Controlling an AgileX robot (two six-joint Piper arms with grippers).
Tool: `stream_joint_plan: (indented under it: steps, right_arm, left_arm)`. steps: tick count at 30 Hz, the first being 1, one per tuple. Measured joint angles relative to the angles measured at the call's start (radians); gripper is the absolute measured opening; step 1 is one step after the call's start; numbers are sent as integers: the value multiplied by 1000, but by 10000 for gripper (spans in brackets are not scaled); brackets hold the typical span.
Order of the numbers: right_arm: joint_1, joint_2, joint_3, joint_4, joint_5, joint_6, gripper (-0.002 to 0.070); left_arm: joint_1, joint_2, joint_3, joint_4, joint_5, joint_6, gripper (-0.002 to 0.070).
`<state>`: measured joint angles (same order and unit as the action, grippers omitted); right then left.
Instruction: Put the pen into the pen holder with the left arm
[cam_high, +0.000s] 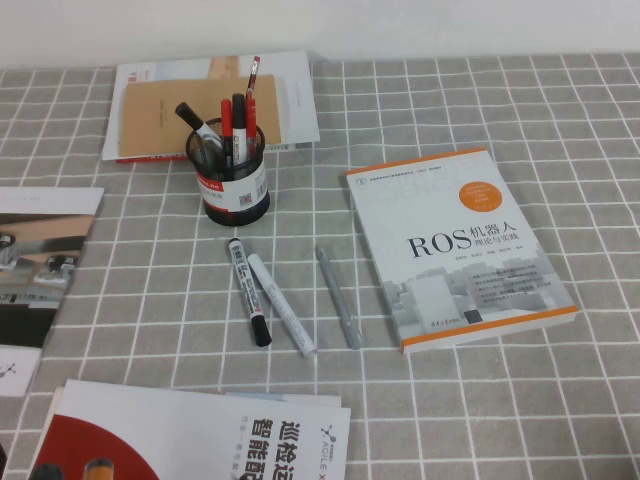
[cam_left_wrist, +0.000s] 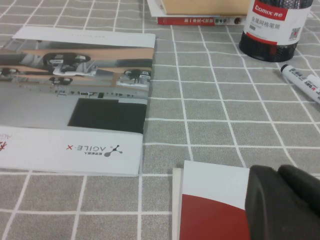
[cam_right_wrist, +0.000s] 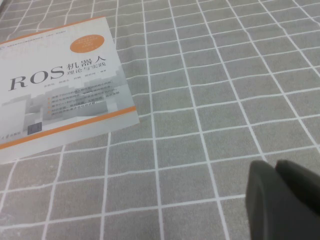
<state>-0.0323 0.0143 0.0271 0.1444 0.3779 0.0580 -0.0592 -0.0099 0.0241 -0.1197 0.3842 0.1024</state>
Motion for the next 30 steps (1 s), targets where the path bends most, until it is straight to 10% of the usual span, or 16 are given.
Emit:
stream_joint_plan:
  steps: [30]
  right_arm:
    - [0, 0, 0, 0, 0, 0, -15]
  left_arm:
    - [0, 0, 0, -186, -121, -109, 0]
